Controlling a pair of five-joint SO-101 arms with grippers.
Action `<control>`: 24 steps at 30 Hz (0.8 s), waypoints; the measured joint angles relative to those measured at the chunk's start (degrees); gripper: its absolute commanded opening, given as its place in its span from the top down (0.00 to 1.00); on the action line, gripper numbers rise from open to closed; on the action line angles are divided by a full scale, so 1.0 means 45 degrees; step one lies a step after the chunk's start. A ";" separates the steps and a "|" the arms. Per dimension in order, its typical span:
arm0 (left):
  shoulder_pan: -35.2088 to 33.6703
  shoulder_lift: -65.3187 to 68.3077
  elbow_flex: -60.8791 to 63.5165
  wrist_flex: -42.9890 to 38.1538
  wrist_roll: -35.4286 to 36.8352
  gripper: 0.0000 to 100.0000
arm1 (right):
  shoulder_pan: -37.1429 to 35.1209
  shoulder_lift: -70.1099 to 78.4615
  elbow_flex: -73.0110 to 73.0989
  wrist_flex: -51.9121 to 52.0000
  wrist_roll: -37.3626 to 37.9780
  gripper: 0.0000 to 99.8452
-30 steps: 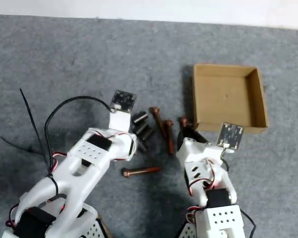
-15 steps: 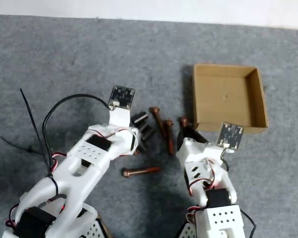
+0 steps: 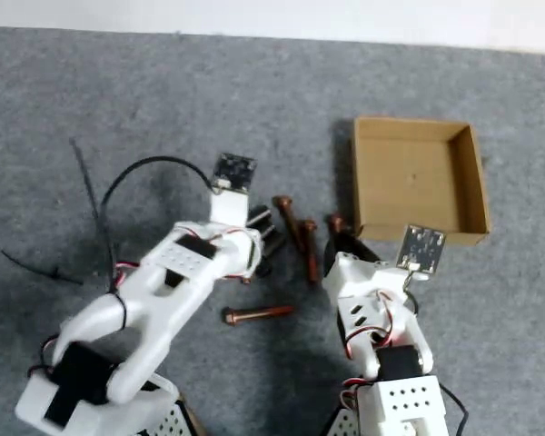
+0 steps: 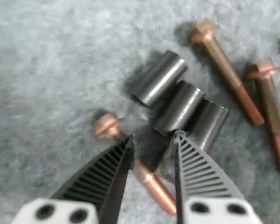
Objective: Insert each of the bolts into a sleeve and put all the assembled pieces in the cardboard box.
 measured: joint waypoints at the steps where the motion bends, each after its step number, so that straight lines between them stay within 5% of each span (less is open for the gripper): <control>1: 0.0020 0.0117 0.0000 0.0000 0.0000 0.86 | 0.0000 0.0000 0.0000 0.0000 0.0000 0.99; 24: -0.0352 0.0137 -0.0215 0.1289 0.1231 0.86 | 0.0000 0.0000 0.0000 0.0000 0.0000 0.99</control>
